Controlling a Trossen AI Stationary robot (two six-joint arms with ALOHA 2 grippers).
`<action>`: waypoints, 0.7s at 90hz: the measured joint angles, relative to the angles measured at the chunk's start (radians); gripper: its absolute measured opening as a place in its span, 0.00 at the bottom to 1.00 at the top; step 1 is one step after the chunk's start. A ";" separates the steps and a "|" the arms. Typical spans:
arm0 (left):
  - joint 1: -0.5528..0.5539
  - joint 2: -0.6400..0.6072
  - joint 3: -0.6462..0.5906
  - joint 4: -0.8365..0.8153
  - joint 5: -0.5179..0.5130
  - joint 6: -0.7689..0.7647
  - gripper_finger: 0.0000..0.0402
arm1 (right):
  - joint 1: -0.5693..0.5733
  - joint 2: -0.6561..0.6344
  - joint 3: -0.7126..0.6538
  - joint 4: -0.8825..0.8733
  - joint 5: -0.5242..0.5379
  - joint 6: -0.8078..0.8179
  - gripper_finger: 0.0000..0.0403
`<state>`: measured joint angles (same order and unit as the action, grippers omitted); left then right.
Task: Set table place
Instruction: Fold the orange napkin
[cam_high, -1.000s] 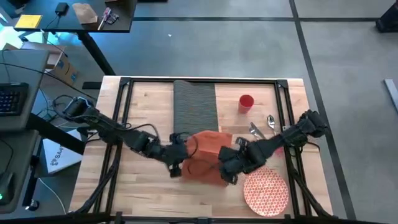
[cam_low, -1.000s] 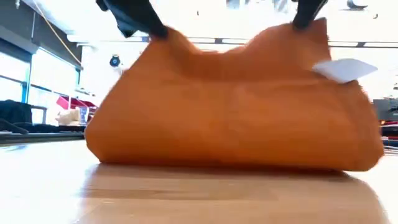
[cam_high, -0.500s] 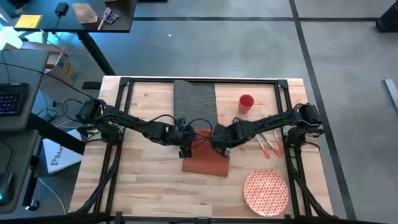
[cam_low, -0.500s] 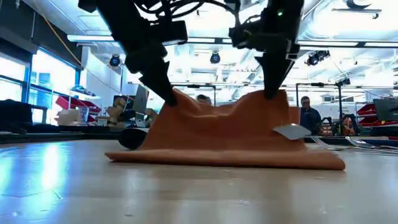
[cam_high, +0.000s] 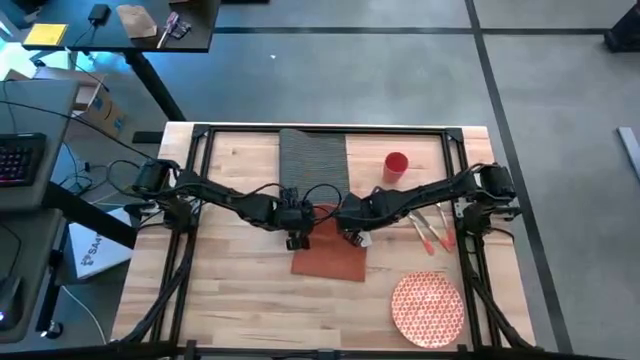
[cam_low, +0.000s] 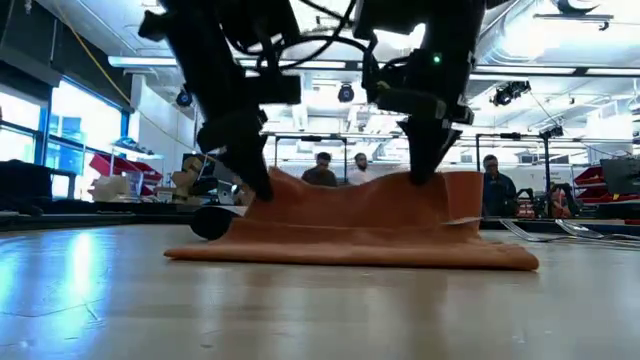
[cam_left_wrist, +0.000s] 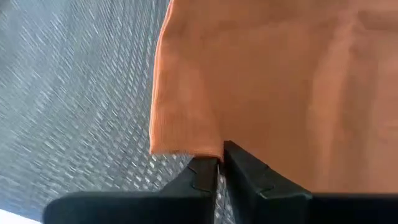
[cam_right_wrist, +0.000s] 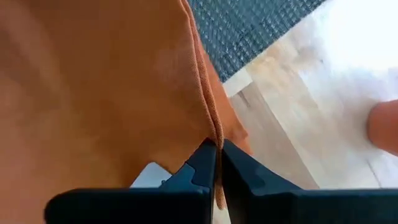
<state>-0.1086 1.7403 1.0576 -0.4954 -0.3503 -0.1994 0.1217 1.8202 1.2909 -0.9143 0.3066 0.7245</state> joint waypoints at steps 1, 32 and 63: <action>0.004 -0.001 0.000 -0.004 0.009 -0.004 0.07 | -0.001 0.000 -0.001 -0.001 -0.002 0.006 0.06; 0.047 -0.161 0.000 -0.188 0.152 -0.004 0.26 | 0.033 -0.089 0.015 -0.024 -0.050 -0.148 0.45; 0.034 -0.095 -0.050 0.143 0.390 0.302 0.26 | 0.047 -0.152 -0.251 0.444 -0.264 -0.391 0.42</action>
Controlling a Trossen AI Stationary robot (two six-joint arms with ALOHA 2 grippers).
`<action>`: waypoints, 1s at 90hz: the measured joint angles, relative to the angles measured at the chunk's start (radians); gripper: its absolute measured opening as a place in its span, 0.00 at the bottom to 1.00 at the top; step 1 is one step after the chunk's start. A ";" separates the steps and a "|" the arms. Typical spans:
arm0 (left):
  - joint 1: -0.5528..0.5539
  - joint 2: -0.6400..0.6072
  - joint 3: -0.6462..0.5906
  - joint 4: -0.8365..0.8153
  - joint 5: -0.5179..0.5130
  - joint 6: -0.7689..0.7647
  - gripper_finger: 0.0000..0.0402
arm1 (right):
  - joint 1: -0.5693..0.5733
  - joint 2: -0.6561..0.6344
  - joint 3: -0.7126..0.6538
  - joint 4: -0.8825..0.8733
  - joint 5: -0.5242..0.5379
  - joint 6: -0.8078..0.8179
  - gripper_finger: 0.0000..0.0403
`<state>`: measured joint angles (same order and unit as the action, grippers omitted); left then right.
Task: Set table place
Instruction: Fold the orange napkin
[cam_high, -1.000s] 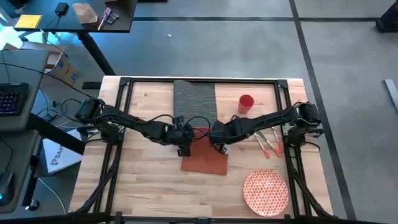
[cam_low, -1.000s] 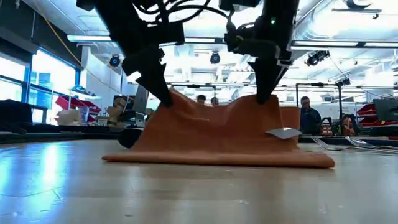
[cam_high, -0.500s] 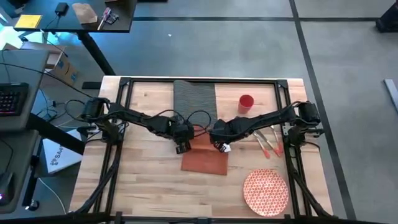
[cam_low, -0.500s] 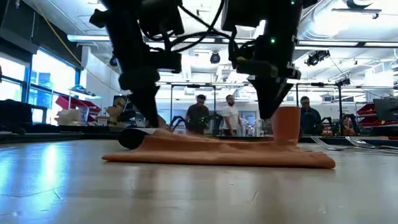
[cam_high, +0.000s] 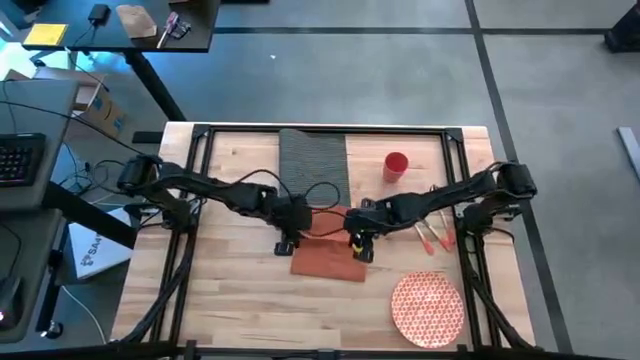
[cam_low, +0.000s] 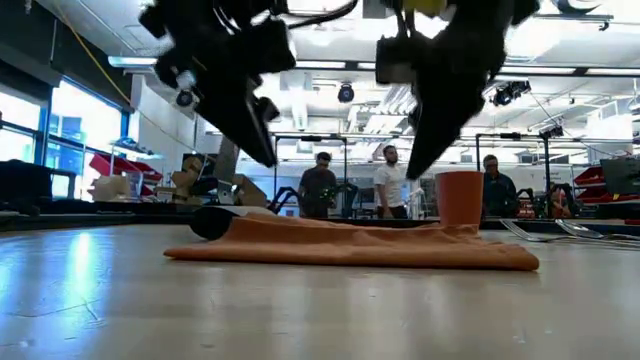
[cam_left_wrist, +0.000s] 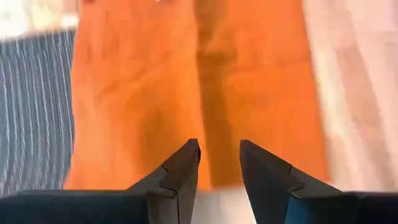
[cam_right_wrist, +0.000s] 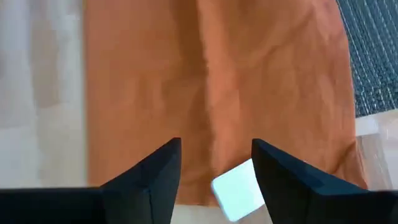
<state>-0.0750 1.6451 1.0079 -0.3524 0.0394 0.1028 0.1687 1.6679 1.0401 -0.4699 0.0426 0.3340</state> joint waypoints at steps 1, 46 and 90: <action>0.000 0.006 0.000 0.004 0.000 0.003 0.26 | 0.001 0.000 -0.006 0.009 -0.001 0.000 0.41; 0.000 0.171 0.000 -0.039 0.030 0.006 0.26 | 0.001 0.030 -0.214 0.263 -0.078 0.005 0.29; 0.000 0.121 0.152 -0.270 0.099 0.014 0.00 | 0.001 0.041 -0.022 0.035 -0.162 -0.006 0.00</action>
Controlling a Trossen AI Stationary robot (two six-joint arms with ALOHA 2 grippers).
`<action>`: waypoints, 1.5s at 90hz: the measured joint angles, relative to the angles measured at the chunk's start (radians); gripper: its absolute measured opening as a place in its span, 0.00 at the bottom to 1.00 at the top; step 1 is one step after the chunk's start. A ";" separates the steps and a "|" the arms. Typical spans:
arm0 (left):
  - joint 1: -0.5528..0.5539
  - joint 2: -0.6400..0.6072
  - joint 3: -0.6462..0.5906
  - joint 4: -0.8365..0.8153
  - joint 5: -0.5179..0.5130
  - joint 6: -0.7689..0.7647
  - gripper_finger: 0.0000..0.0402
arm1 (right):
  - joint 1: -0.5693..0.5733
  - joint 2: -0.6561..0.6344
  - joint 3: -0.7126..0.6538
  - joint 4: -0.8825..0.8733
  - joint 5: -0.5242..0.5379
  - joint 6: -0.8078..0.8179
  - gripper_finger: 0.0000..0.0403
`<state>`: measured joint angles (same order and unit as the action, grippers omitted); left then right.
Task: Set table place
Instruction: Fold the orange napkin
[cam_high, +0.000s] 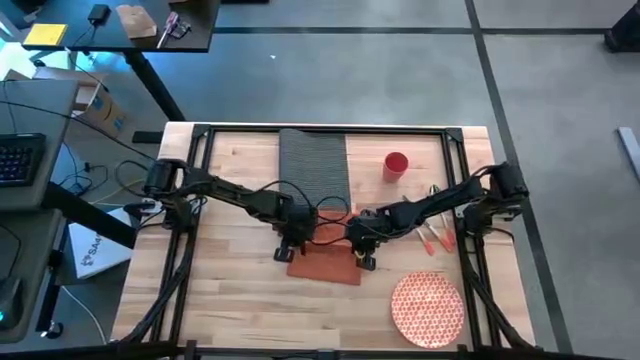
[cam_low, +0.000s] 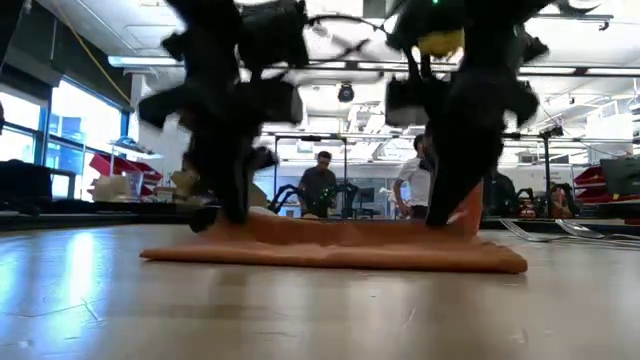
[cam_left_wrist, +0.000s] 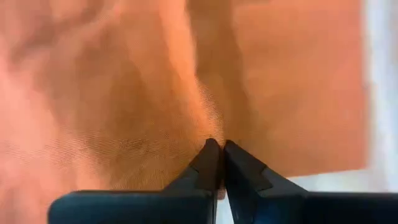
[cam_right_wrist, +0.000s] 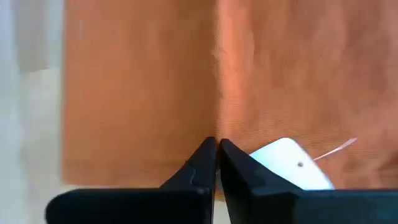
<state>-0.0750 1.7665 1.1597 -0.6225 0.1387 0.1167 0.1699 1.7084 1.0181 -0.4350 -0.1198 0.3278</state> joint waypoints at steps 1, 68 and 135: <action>0.000 -0.006 0.010 -0.014 0.000 0.002 0.00 | 0.000 -0.003 0.010 -0.010 -0.016 -0.006 0.00; -0.264 -0.166 -0.111 0.105 -0.442 -0.069 0.00 | 0.177 0.012 0.111 -0.175 0.503 0.169 0.00; -0.563 -0.099 0.061 -0.007 -0.021 -0.597 0.12 | 0.382 0.193 0.097 0.110 0.374 0.442 0.00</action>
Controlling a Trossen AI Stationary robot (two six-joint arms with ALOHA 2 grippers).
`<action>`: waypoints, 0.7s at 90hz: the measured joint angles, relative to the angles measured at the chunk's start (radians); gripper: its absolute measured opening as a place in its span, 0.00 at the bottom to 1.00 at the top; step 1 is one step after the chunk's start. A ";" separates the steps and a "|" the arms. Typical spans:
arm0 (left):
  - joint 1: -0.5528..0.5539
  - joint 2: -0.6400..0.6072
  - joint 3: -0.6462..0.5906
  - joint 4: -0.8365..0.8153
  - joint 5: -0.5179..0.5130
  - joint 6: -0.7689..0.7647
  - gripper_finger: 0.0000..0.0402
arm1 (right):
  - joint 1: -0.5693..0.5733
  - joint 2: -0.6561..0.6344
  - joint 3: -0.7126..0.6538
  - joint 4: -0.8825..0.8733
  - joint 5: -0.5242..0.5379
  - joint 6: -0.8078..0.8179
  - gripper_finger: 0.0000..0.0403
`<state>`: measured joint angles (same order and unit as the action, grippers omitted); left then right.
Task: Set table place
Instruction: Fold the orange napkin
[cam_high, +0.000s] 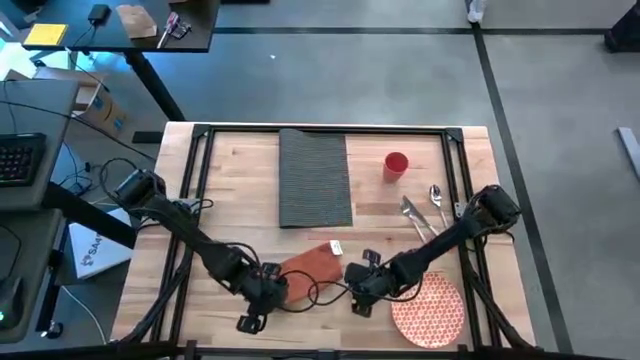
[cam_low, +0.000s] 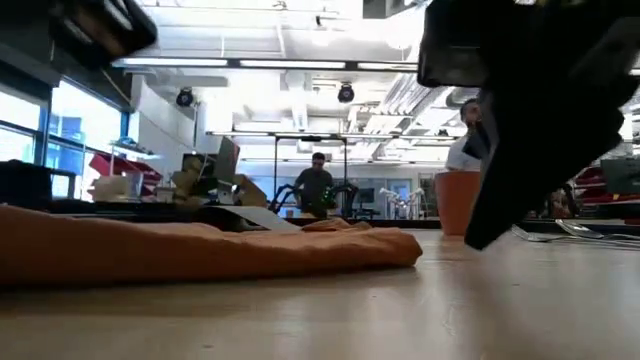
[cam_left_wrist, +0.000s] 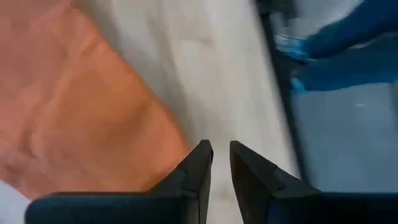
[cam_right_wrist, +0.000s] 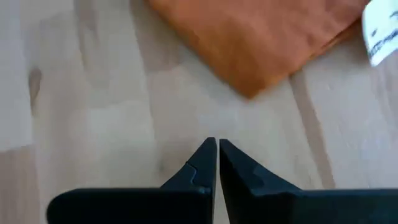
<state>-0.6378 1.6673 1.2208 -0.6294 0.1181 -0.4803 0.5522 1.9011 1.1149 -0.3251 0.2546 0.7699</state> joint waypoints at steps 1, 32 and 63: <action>0.001 -0.002 0.002 0.000 -0.004 -0.009 0.12 | -0.001 0.000 0.000 0.000 0.000 0.003 0.00; 0.205 0.159 0.004 0.103 -0.107 -0.053 0.06 | 0.067 -0.128 0.002 -0.018 0.044 0.234 0.00; 0.208 0.291 0.000 0.052 -0.088 -0.495 0.00 | 0.182 -0.227 0.002 -0.100 0.079 0.307 0.00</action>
<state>-0.4297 1.9584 1.2206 -0.5773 0.0304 -0.9754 0.7339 1.6737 1.1172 -0.4252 0.3341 1.0767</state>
